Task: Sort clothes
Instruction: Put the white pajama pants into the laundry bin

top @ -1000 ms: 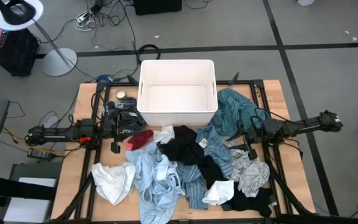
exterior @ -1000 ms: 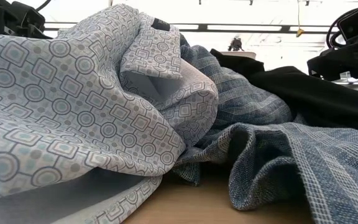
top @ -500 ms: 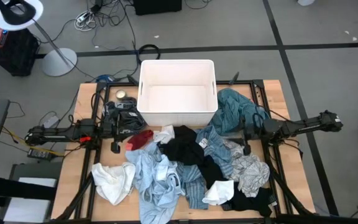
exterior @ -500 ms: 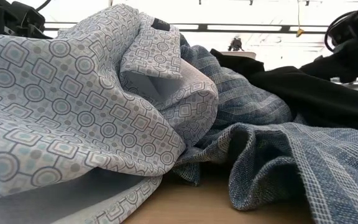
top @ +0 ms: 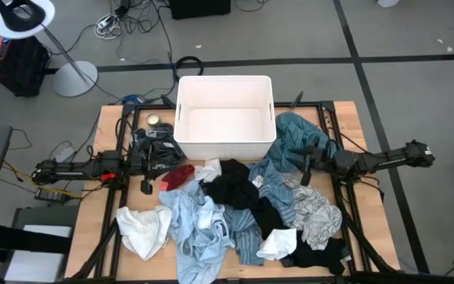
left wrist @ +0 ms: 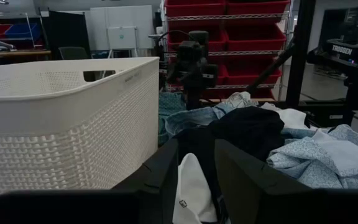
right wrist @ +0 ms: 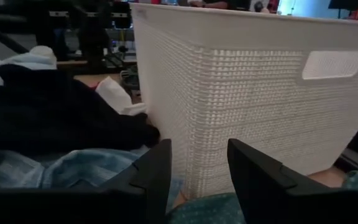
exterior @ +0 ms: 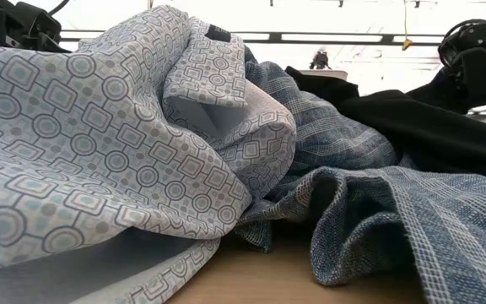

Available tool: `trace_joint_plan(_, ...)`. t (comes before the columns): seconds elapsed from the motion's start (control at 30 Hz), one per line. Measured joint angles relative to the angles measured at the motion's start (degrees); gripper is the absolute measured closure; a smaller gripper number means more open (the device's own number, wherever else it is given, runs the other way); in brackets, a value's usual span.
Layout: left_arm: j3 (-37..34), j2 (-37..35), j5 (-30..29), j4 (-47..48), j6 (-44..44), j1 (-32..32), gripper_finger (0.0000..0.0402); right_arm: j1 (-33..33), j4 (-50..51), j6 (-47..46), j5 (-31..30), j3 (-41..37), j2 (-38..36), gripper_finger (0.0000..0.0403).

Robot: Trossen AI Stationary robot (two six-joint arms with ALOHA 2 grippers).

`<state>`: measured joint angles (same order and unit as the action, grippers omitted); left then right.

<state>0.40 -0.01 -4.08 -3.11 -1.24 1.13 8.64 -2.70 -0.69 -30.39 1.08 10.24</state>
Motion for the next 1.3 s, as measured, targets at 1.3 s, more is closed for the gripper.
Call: trace_joint_plan(1.3,0.00,0.00,0.01,0.00,0.00,0.00,0.0289,0.04,58.26,-34.81,25.50,40.58,30.25,0.0252)
